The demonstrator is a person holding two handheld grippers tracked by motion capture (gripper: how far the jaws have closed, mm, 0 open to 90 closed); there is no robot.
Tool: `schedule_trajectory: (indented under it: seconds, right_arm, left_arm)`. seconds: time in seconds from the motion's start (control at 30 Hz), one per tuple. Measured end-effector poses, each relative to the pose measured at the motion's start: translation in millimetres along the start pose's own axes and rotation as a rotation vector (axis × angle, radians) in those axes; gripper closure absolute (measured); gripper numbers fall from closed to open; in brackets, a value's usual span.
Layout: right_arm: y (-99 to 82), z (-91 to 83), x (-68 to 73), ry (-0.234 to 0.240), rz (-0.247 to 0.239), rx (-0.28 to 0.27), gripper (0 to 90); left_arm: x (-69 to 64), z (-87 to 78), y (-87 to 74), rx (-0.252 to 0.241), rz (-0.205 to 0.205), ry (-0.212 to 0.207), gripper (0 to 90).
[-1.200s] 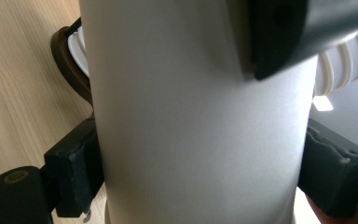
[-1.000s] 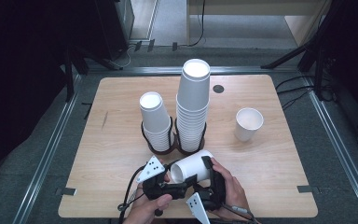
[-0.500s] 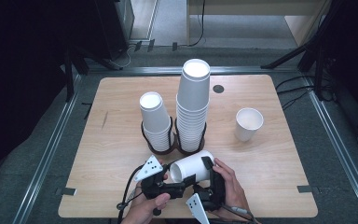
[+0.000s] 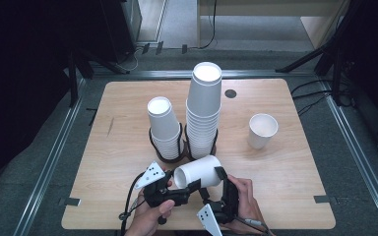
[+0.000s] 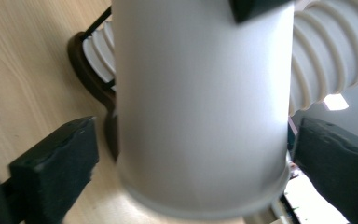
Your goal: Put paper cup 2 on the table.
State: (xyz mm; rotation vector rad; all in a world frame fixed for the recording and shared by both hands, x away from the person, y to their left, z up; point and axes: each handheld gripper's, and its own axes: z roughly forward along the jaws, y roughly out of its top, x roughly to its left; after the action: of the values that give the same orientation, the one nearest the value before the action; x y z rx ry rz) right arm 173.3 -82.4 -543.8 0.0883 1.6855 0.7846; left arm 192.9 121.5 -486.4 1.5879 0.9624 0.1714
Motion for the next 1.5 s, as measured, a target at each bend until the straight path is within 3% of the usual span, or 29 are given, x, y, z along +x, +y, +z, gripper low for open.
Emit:
schedule_trajectory:
  seconds: [0.13, 0.33, 0.5, 0.6, 0.83, 0.93, 1.03, 1.23, 1.33, 1.4, 1.5]
  right_arm:
    - [0.4, -0.6, -3.7, 0.017, 0.112, 0.012, 0.0]
    - [1.0, -4.2, -10.5, 0.045, 0.235, 0.024, 0.0]
    - [1.9, -7.0, -15.8, 0.076, 0.329, 0.027, 0.0]
    - [2.0, -8.9, -19.8, 0.068, 0.373, 0.023, 1.2]
    - [0.0, -13.6, -34.0, 0.067, 0.502, 0.028, 1.2]
    - [-1.4, -16.0, -43.6, 0.064, 0.608, 0.040, 1.8]
    - [-1.7, -18.0, -49.9, 0.044, 0.669, 0.048, 3.1]
    - [4.2, -22.3, -58.0, 0.043, 0.802, 0.052, 3.1]
    - [7.3, -24.9, -63.2, 0.046, 0.857, 0.071, 2.7]
    - [9.0, -27.4, -68.8, 0.057, 0.940, 0.091, 1.8]
    - [9.4, -28.3, -77.5, 0.079, 1.116, 0.127, 0.0]
  left_arm:
    - [1.4, -3.5, 0.9, -0.023, 0.002, -0.003, 23.1]
    - [2.0, -7.5, 1.3, -0.082, 0.030, 0.034, 23.1]
    - [3.4, -11.5, 1.5, -0.145, 0.038, 0.038, 23.1]
    - [3.1, -13.4, 1.0, -0.186, 0.058, 0.045, 23.0]
    - [5.5, -12.3, 1.4, -0.211, 0.044, 0.041, 23.0]
    - [3.7, -9.3, 0.8, -0.225, 0.054, 0.030, 22.9]
    - [2.0, -5.9, 0.2, -0.234, 0.074, 0.048, 22.9]
    - [-0.3, -1.5, 2.5, -0.239, 0.068, 0.021, 22.9]
    - [-2.2, 1.1, 2.8, -0.250, 0.091, 0.025, 22.9]
    - [-2.7, 2.8, 3.0, -0.257, 0.087, 0.017, 22.8]
    - [-2.0, 4.4, 3.5, -0.272, 0.067, 0.009, 22.8]
